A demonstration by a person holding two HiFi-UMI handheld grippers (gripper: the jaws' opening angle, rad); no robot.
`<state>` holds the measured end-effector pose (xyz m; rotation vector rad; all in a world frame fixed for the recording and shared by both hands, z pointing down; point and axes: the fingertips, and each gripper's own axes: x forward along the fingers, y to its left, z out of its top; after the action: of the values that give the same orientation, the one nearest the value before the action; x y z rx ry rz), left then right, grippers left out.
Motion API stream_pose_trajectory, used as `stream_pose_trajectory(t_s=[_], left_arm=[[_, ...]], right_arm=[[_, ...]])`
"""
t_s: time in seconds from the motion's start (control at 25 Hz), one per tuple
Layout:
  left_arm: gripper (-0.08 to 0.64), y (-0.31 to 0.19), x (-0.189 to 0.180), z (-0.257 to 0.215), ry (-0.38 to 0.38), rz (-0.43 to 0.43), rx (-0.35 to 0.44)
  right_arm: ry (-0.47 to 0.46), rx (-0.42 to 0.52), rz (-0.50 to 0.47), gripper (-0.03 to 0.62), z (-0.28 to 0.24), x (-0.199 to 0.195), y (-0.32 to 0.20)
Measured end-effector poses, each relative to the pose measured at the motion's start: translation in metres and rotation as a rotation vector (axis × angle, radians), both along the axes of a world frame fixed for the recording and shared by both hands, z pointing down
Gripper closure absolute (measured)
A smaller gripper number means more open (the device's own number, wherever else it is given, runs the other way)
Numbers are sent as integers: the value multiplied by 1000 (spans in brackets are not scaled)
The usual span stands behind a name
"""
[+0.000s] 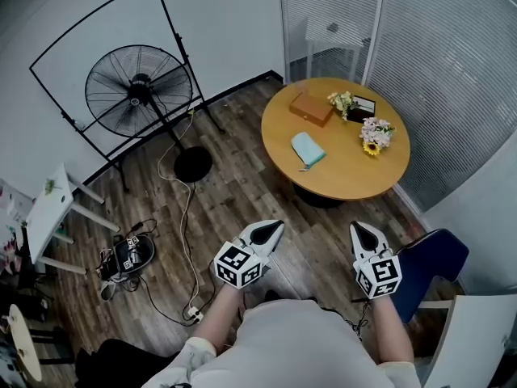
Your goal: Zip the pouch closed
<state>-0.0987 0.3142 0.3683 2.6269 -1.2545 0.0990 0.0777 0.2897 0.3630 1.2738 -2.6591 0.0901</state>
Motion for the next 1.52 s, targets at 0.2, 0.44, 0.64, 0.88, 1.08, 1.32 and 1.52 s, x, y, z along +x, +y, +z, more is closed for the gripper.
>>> stream_pose_trajectory(t_s=[0.2, 0.44, 0.64, 0.88, 1.08, 1.32, 1.52], left_arm=[[540, 7, -8, 2, -22, -8, 4], [540, 10, -20, 4, -14, -10, -2], [538, 12, -30, 5, -9, 7, -1], [501, 14, -47, 7, -3, 25, 2], [466, 17, -58, 14, -6, 31, 0], [446, 20, -73, 14, -9, 42, -5], [445, 13, -76, 18, -11, 44, -14]], right_arm=[[4, -14, 12, 588, 3, -3, 9], [1, -33, -2, 574, 9, -16, 17], [-6, -41, 7, 548, 10, -25, 20], [-6, -50, 21, 529, 13, -41, 27], [-4, -49, 36, 528, 19, -51, 34], [-8, -39, 60, 528, 18, -60, 38], [-11, -40, 74, 526, 20, -58, 32]])
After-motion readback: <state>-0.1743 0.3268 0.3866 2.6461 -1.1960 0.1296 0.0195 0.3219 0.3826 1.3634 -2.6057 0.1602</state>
